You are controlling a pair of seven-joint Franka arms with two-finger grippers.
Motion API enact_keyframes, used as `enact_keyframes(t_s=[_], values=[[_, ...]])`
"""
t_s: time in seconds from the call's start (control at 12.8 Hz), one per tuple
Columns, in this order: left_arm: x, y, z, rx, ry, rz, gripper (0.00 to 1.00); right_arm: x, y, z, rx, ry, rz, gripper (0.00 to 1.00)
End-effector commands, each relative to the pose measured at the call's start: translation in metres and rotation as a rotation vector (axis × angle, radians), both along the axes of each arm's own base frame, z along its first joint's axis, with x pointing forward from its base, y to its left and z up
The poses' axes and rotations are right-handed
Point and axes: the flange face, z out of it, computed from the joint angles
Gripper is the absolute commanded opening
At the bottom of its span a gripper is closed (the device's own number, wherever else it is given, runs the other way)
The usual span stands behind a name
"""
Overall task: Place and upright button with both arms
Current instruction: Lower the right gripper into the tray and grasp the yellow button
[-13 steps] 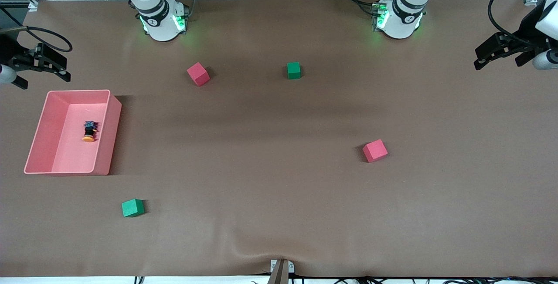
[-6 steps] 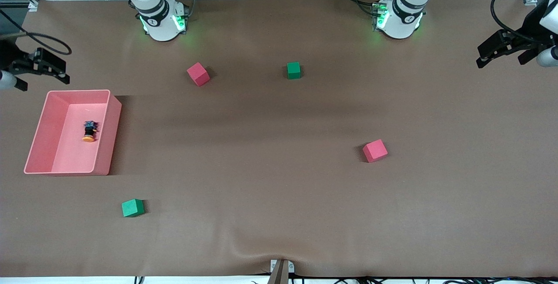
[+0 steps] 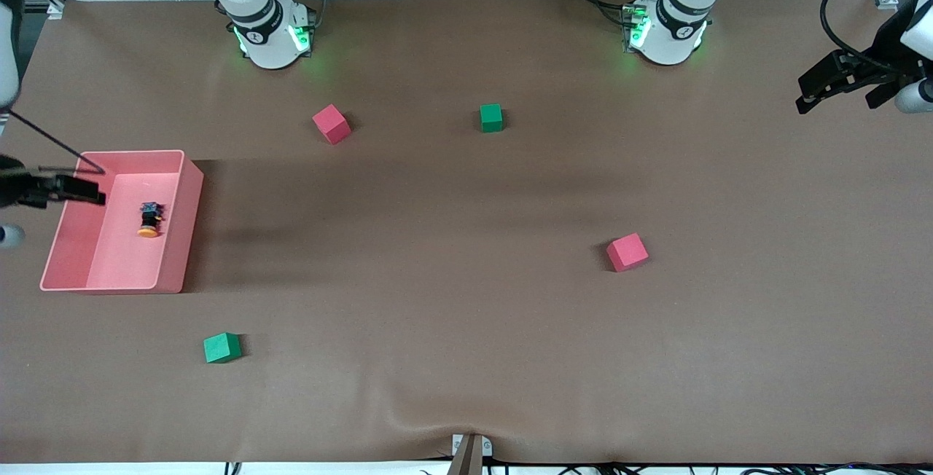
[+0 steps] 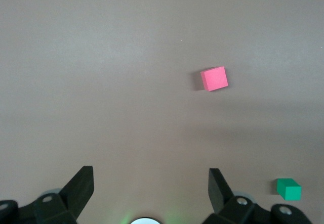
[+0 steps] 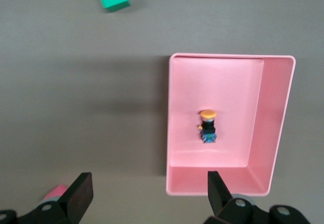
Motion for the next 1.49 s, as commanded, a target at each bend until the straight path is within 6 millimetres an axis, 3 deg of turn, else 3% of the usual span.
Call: enact_keyframes(t_s=[0.0, 0.16, 0.31, 0.63, 1.17, 1.41], values=[[0.000, 0.002, 0.003, 0.001, 0.007, -0.017, 1.00, 0.002, -0.043, -0.054, -0.030, -0.003, 0.029, 1.00], [0.000, 0.002, 0.004, 0.001, 0.005, -0.015, 1.00, -0.009, -0.091, -0.105, -0.018, -0.035, 0.064, 1.00], [0.000, 0.003, 0.003, 0.001, 0.007, -0.017, 1.00, -0.023, -0.124, -0.147, 0.009, -0.023, 0.061, 1.00], [0.003, -0.001, 0.001, 0.000, 0.008, -0.026, 1.00, -0.035, -0.131, -0.210, 0.060, 0.056, 0.035, 1.00], [0.004, -0.005, -0.001, 0.001, 0.013, -0.035, 1.00, -0.051, -0.145, -0.279, 0.085, 0.063, 0.048, 1.00], [0.004, -0.005, -0.002, 0.001, 0.014, -0.033, 1.00, -0.057, -0.141, -0.294, 0.099, 0.087, 0.048, 1.00]])
